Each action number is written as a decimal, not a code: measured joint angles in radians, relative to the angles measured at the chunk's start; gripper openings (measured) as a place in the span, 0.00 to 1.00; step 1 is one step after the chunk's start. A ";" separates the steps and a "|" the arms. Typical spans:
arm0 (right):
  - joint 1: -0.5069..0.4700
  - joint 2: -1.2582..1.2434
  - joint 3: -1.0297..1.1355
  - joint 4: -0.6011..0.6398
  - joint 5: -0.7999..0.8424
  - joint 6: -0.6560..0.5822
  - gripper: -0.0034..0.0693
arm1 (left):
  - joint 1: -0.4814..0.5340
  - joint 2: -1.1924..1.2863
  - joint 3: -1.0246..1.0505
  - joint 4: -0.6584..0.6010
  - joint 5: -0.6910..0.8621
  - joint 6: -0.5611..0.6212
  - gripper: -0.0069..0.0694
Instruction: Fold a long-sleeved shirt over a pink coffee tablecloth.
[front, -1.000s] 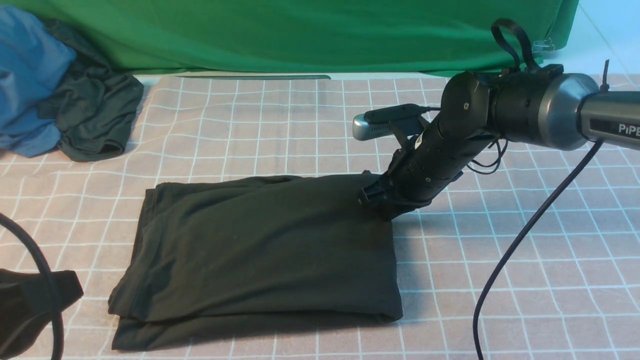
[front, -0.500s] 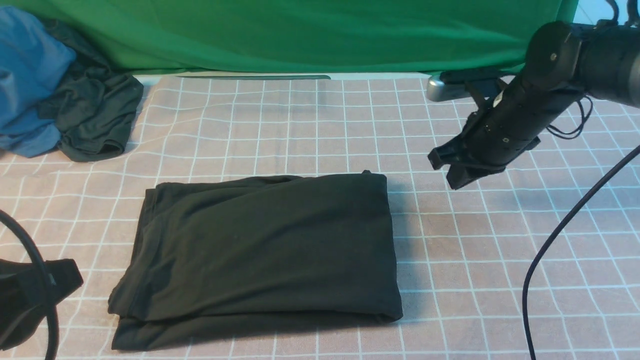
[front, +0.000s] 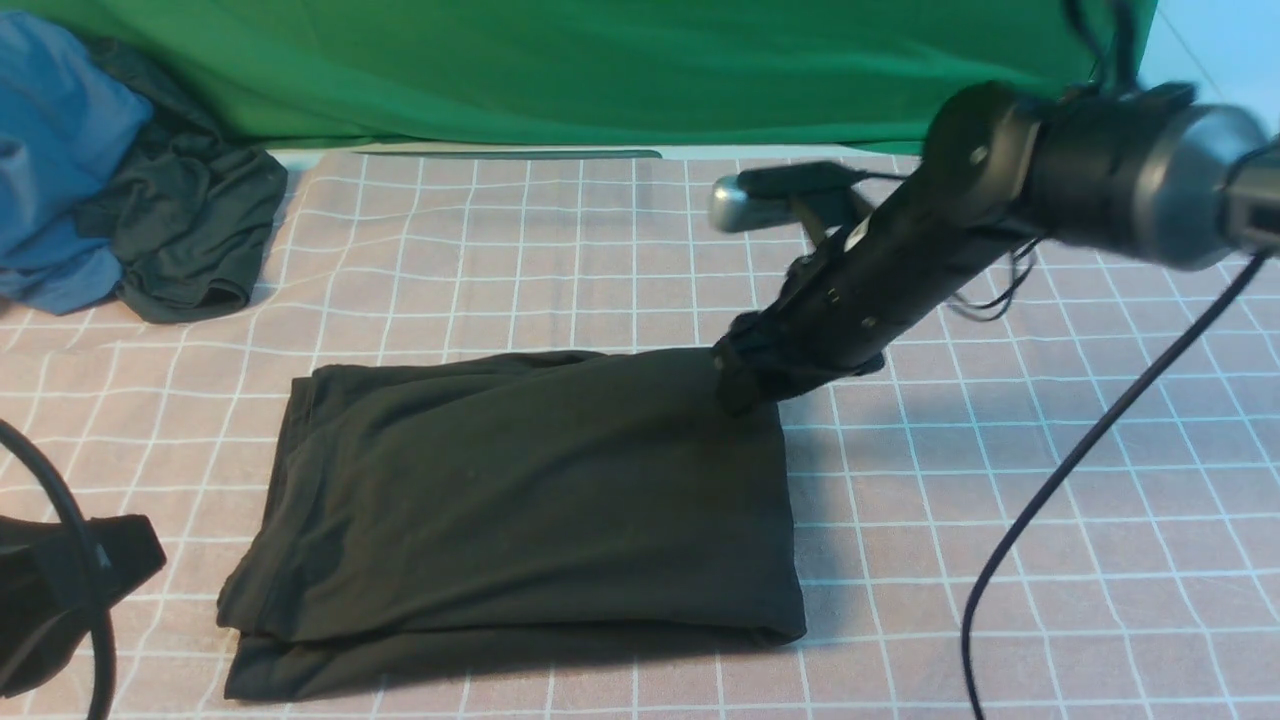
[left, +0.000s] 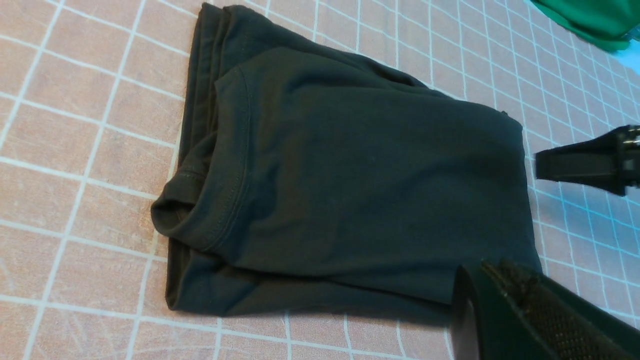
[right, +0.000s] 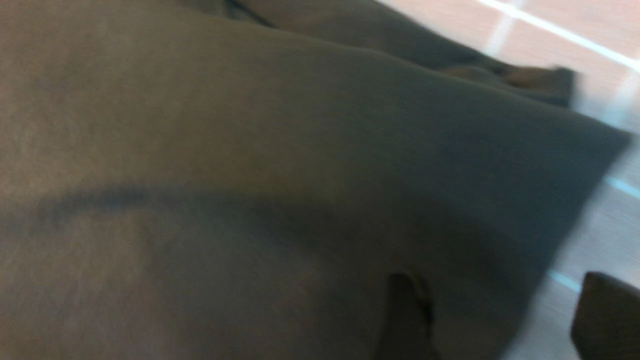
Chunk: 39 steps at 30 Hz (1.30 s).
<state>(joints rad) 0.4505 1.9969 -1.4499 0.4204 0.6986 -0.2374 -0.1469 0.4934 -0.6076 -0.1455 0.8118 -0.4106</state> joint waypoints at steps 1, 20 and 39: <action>0.008 0.017 0.000 0.000 -0.012 0.005 0.78 | 0.000 0.000 0.000 0.000 0.000 0.000 0.13; 0.017 0.070 0.000 -0.087 -0.027 0.125 0.83 | 0.000 0.000 0.000 0.001 0.004 0.001 0.13; -0.032 0.060 -0.002 -0.077 -0.004 -0.025 0.24 | 0.000 0.000 0.000 0.004 0.010 0.004 0.13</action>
<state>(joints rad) 0.4181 2.0571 -1.4516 0.3433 0.6951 -0.2628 -0.1469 0.4934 -0.6076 -0.1416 0.8213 -0.4068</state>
